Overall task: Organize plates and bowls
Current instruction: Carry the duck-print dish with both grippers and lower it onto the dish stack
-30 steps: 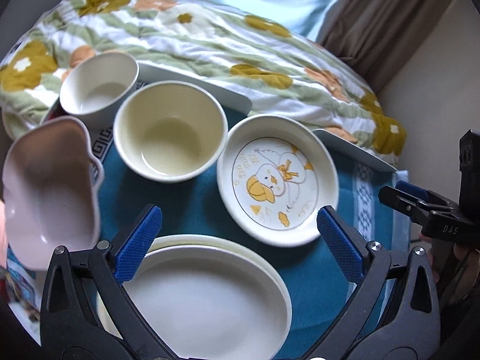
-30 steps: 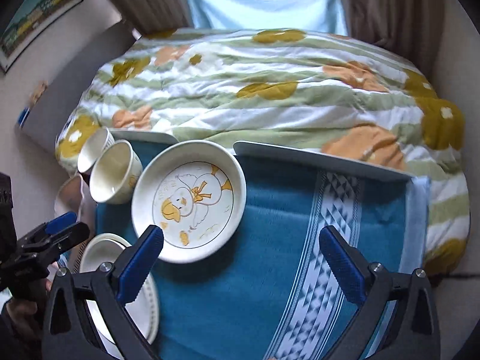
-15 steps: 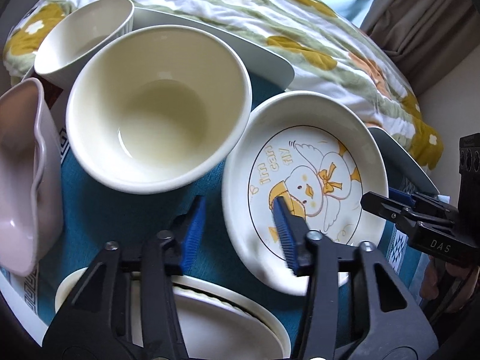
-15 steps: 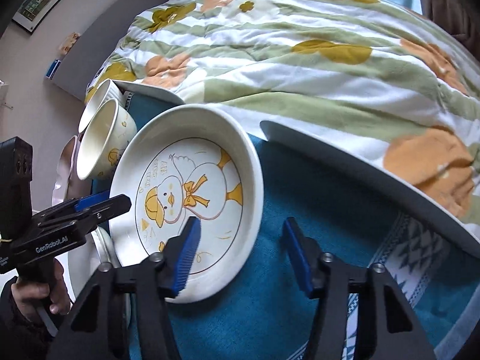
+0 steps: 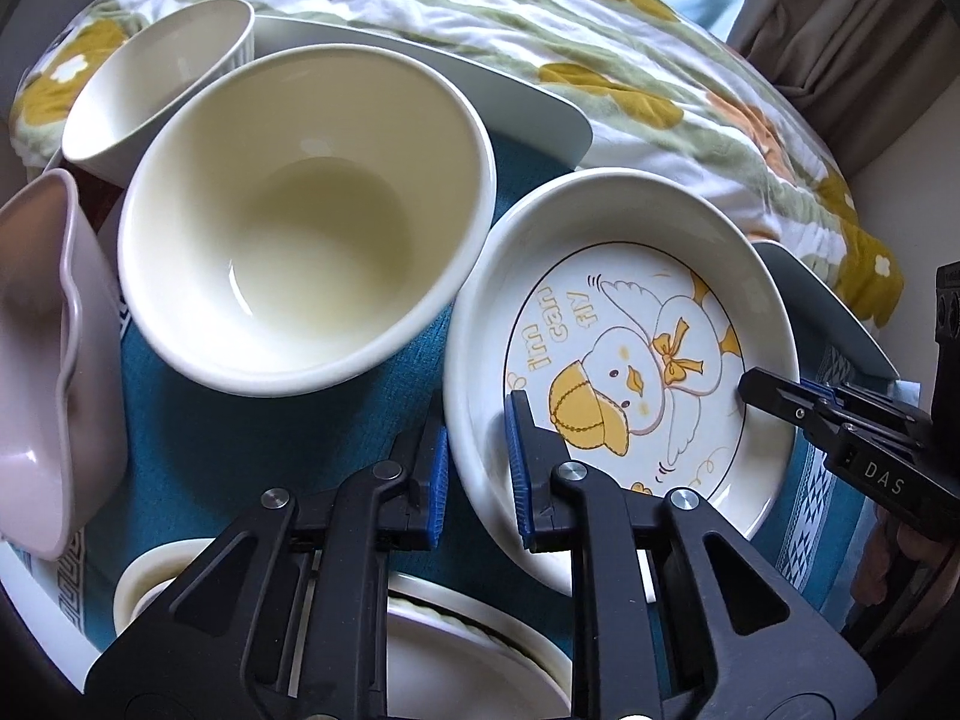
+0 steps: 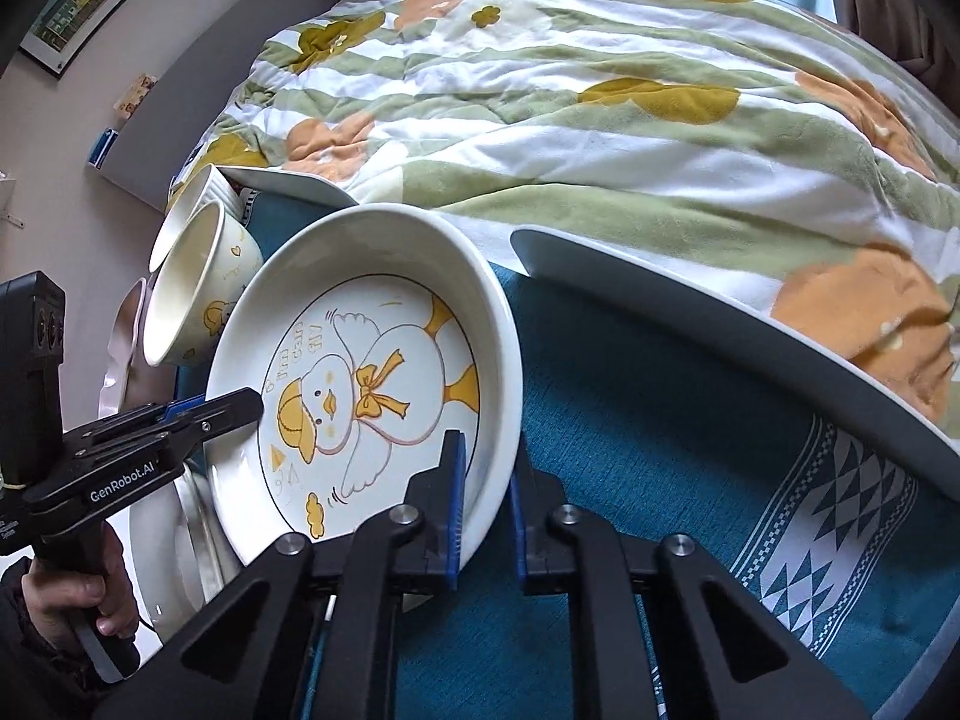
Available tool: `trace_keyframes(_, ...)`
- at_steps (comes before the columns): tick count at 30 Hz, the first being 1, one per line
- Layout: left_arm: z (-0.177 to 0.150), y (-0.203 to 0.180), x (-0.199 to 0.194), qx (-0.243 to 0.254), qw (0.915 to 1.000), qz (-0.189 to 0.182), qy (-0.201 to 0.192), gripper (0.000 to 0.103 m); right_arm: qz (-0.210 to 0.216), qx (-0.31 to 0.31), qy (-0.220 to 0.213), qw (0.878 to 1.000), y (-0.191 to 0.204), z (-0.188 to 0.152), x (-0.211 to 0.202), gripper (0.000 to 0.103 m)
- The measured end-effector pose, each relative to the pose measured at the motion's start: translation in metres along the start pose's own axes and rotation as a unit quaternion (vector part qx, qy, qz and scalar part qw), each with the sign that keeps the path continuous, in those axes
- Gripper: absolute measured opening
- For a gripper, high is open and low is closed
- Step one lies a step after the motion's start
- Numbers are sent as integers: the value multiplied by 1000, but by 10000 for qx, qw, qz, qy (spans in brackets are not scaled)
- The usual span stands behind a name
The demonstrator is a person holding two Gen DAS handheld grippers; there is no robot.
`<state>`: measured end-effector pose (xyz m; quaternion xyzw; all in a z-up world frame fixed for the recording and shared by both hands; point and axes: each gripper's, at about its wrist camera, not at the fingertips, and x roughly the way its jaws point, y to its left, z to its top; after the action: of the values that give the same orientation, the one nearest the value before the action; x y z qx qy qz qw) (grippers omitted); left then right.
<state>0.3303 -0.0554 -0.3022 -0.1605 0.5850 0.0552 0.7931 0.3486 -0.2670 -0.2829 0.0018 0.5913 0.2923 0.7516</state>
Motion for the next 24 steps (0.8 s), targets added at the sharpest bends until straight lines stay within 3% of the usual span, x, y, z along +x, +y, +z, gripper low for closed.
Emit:
trace_keyframes(11, -6, -8, -29, 260, 9992, -74, -283, 15, -61, -55, -270, 9996, 10, -8, -27, 12)
trace_keyframes(17, -12, -5, -73, 538, 9961, -391, -580, 15, -233, 83, -609, 9978, 34, -23, -65, 12)
trace_keyframes(24, -32, 25, -127, 1096, 9880, -723, -812, 15, -429, 515, -1035, 9924, 82, -61, -96, 12)
